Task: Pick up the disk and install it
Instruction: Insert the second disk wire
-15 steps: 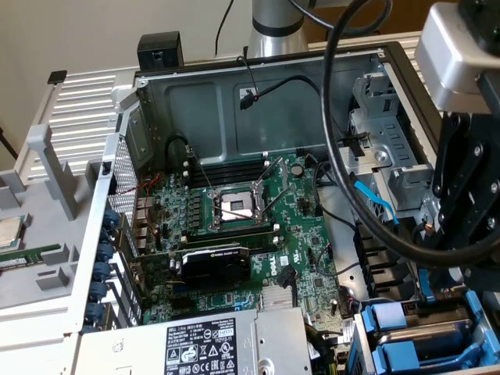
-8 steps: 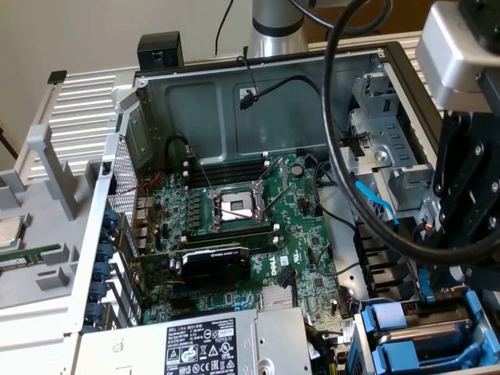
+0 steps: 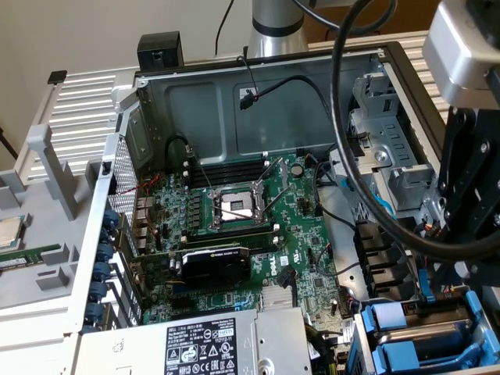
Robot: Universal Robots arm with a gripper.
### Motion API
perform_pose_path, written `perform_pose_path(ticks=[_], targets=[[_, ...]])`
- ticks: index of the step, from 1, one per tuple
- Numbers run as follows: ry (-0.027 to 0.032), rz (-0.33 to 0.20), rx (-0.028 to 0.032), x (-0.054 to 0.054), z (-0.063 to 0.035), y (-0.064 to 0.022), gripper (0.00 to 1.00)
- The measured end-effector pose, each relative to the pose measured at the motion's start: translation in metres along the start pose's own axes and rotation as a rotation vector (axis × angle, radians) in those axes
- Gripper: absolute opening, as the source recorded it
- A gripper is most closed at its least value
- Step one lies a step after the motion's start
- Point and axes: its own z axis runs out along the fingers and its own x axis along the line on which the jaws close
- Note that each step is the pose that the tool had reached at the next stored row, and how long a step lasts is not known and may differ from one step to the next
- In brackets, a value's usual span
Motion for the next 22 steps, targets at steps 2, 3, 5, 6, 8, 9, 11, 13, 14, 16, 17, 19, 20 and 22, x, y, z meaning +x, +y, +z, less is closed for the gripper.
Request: perform_pose_path(ticks=[2,3,5,6,8,9,11,13,14,16,17,19,20,22], targets=[[-0.0001,0.0,0.0,-0.0008,-0.0001,-0.0016,0.24],[-0.0001,0.0,0.0,-0.0012,-0.0002,-0.002,0.24],[0.0,0.0,0.0,-0.0018,-0.0005,-0.0033,0.24],[0.0,0.0,0.0,-0.002,-0.0009,-0.0041,0.24],[0.0001,0.0,0.0,-0.0028,-0.0021,-0.0048,0.24],[0.0,0.0,0.0,-0.0031,-0.0028,-0.0051,0.24],[-0.0002,0.0,0.0,-0.0034,-0.0039,-0.0053,0.24],[-0.0001,0.0,0.0,-0.0041,-0.0044,-0.0055,0.24],[0.0001,0.0,0.0,-0.0044,-0.0046,-0.0054,0.24],[0.0,0.0,0.0,-0.005,-0.0047,-0.0055,0.24],[0.0,0.0,0.0,-0.0054,-0.0048,-0.0056,0.24],[0.0001,0.0,0.0,-0.0055,-0.0048,-0.0057,0.24],[0.0001,0.0,0.0,-0.0056,-0.0048,-0.0057,0.24],[-0.0001,0.0,0.0,-0.0056,-0.0048,-0.0057,0.24]])
